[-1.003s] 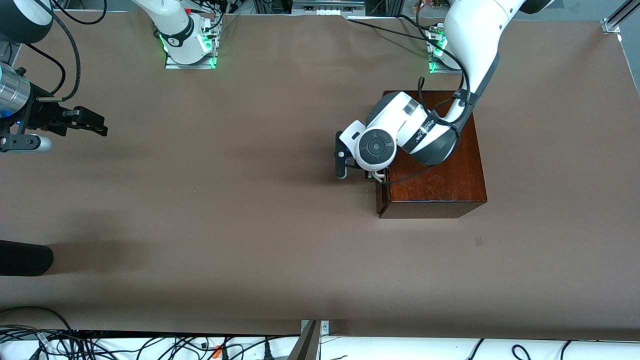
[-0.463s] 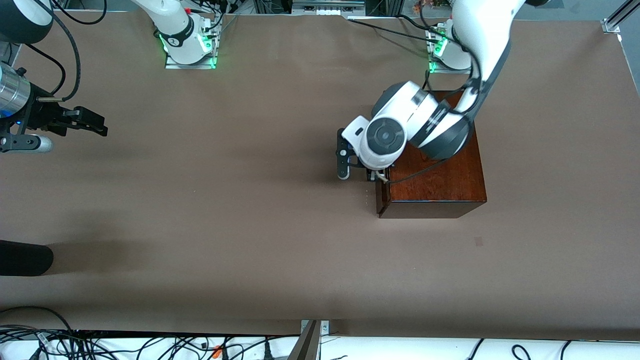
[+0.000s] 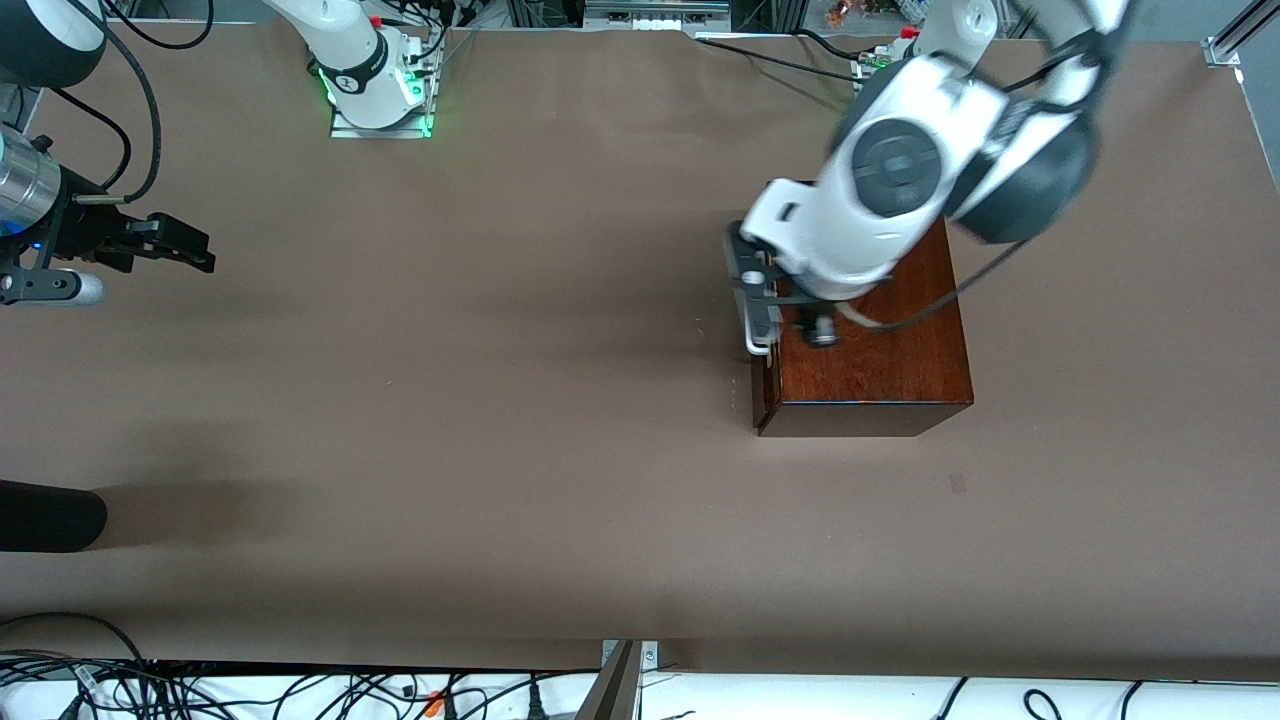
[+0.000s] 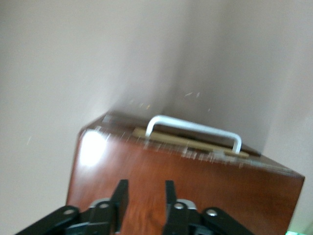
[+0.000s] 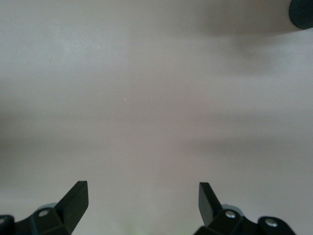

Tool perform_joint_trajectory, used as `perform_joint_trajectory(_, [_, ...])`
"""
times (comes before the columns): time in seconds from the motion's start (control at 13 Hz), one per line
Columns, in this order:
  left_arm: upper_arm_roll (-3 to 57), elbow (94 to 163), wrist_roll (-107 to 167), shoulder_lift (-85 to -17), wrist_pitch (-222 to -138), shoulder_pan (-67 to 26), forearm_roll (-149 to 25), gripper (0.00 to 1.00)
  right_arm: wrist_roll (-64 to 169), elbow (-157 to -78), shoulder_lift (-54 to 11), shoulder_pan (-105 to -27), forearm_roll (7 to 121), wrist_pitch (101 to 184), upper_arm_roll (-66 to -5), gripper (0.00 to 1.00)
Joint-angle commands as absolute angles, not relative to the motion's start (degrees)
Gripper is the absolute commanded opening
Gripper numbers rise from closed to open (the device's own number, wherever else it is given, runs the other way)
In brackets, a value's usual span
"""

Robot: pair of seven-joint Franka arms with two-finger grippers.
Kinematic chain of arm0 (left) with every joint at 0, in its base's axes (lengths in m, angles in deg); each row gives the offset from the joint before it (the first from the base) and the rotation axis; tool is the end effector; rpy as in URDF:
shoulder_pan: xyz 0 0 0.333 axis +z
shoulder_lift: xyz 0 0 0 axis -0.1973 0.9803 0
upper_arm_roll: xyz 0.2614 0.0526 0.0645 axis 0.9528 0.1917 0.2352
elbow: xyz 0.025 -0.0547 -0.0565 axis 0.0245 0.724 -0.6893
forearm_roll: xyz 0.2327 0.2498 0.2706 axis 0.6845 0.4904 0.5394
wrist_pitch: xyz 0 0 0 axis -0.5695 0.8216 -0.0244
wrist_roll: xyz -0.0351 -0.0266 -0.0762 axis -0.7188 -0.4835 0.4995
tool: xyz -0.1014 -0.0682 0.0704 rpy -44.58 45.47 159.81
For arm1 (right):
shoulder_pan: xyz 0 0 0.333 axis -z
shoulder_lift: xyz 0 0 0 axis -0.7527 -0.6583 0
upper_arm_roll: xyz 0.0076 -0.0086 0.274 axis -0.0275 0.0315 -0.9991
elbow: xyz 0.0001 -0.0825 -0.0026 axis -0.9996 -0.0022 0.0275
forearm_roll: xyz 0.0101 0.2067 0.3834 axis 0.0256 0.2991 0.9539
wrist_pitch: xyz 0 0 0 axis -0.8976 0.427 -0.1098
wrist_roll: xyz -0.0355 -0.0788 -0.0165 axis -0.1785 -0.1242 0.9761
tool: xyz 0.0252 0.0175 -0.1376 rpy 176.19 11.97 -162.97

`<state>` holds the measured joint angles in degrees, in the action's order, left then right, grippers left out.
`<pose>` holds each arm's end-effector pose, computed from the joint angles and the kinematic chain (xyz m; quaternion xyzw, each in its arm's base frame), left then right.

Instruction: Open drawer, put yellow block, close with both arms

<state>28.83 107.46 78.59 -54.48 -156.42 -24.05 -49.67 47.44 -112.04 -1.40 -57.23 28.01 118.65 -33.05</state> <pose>0.6139 -0.3048 0.4207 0.8132 -0.5795 -0.0456 0.0271 0.6097 0.0088 0.4858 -0.9990 0.0001 0.0449 0.0064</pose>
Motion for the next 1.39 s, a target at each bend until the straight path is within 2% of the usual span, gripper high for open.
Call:
perform_joint_trajectory(0.0, [28.4, 102.8, 76.2, -54.8, -151.7, -18.0, -50.1, 1.00, 46.6, -110.7, -1.7, -56.9, 27.3, 117.6, -33.3, 1.00])
perform_joint_trajectory(0.31, [29.0, 99.2, 74.6, -54.9, -149.2, -10.8, -50.2, 1.00, 46.6, -110.7, -1.8, -56.9, 27.3, 117.6, -33.3, 1.00])
perform_joint_trajectory(0.46, [33.3, 100.8, 62.1, -58.2, -149.6, -11.2, -50.3, 1.00, 46.6, -110.6, -1.8, -56.9, 27.3, 117.6, -33.3, 1.00])
perform_joint_trajectory(0.69, [35.9, 110.6, 40.6, -67.0, -153.1, -11.2, -50.3, 1.00, 46.6, -110.7, -1.8, -56.9, 27.3, 117.6, -33.3, 1.00])
perform_joint_trajectory(0.85, [38.7, 120.4, 34.8, -74.1, -160.2, -11.2, -50.7, 1.00, 46.6, -110.7, -1.8, -56.9, 27.3, 117.6, -33.3, 1.00])
perform_joint_trajectory(1.0, [39.5, 127.0, 34.1, -78.7, -163.4, -11.2, -50.8, 1.00, 46.6, -110.7, -1.8, -56.9, 27.3, 117.6, -33.3, 1.00])
perform_joint_trajectory(1.31, [40.8, 128.8, 34.7, -79.7, -163.4, -11.3, -51.6, 1.00, 46.6, -110.6, -1.8, -56.9, 27.3, 117.6, -33.3, 1.00])
